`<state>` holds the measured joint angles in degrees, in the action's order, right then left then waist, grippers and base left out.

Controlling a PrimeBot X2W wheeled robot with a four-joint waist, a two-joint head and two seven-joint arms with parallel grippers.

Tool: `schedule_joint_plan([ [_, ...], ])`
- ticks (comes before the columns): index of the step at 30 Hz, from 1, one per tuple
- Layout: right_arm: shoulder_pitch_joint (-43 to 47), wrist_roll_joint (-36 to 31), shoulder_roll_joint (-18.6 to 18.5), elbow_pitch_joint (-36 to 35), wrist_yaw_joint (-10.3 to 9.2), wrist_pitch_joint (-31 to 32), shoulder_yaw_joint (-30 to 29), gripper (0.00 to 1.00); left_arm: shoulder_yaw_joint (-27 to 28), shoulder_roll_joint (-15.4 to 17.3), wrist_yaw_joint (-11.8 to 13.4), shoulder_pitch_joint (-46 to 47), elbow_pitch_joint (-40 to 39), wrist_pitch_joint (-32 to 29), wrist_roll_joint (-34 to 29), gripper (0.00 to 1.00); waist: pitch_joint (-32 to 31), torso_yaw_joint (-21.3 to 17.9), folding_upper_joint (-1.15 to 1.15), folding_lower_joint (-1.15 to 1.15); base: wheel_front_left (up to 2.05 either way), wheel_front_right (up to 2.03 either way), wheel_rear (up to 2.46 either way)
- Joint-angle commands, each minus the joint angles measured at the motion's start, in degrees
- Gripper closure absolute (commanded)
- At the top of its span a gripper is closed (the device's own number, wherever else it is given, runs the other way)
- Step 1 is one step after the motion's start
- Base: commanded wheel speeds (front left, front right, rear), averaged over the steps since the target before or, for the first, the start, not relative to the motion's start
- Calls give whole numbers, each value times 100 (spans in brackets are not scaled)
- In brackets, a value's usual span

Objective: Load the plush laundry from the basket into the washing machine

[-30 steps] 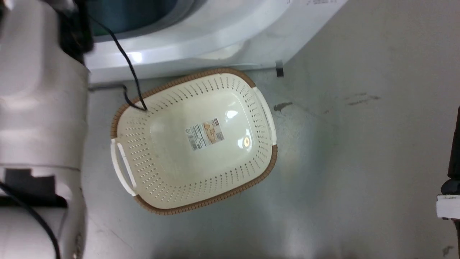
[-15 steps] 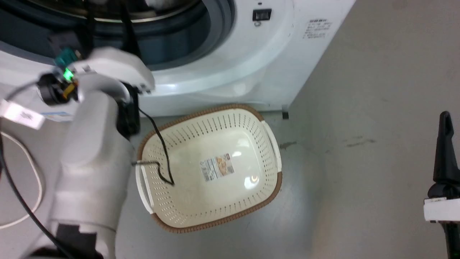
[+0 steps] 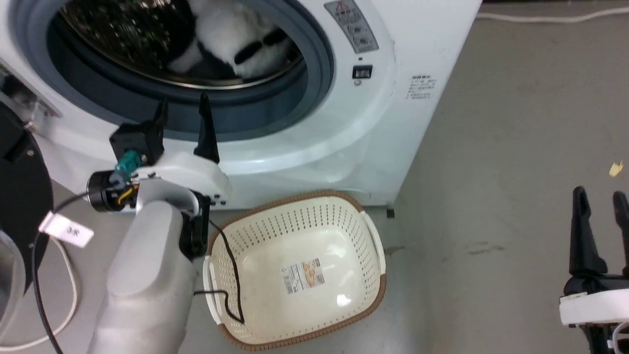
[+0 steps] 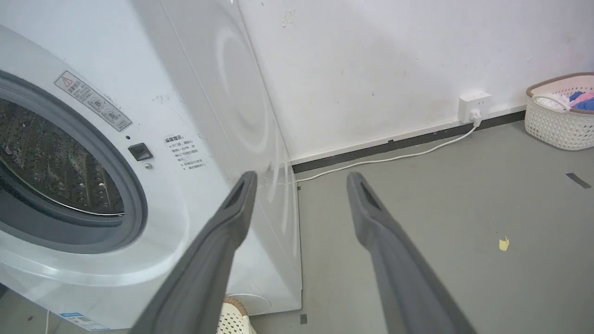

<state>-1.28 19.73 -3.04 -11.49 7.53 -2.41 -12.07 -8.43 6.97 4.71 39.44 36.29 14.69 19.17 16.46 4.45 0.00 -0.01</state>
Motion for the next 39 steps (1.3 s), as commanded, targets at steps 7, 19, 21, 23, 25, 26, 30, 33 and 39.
schedule_joint_plan([
  [7,206,7,15,367,-4,-169,265,0,-45,63,-29,-896,-621,30,-247,0,-731,-26,0,1,0,0,0],
  [19,634,-474,16,772,-4,-273,588,0,-101,131,-42,-2087,-1288,30,-332,0,-1637,0,0,1,0,0,0],
  [21,688,-598,16,796,-4,-266,635,0,-126,165,-65,-2246,-1393,30,-325,0,-1706,-5,0,1,0,0,0],
  [23,711,-744,16,803,-4,-270,685,0,-119,199,-68,-2396,-1501,15,-295,0,-1752,-15,0,1,0,0,0],
  [25,723,-897,16,811,-4,-280,710,0,-122,239,-78,-2537,-1619,-14,-271,0,-1787,-16,0,1,0,0,0],
  [26,726,-968,16,813,-4,-287,722,0,-121,259,-80,-2605,-1678,-33,-258,0,-1803,-16,0,1,0,0,0],
  [30,755,-1159,16,833,-4,-312,732,0,-132,311,-82,-2862,-1919,-98,-211,0,-1862,13,0,1,0,0,0],
  [33,778,-1264,16,841,-4,-330,750,0,-140,343,-105,-3050,-2057,-166,-152,0,-1889,33,0,1,0,0,0],
  [39,807,-1314,16,885,-4,-373,769,0,-143,383,-68,-3352,-2317,-259,-81,0,-1929,81,0,1,0,0,0],
])
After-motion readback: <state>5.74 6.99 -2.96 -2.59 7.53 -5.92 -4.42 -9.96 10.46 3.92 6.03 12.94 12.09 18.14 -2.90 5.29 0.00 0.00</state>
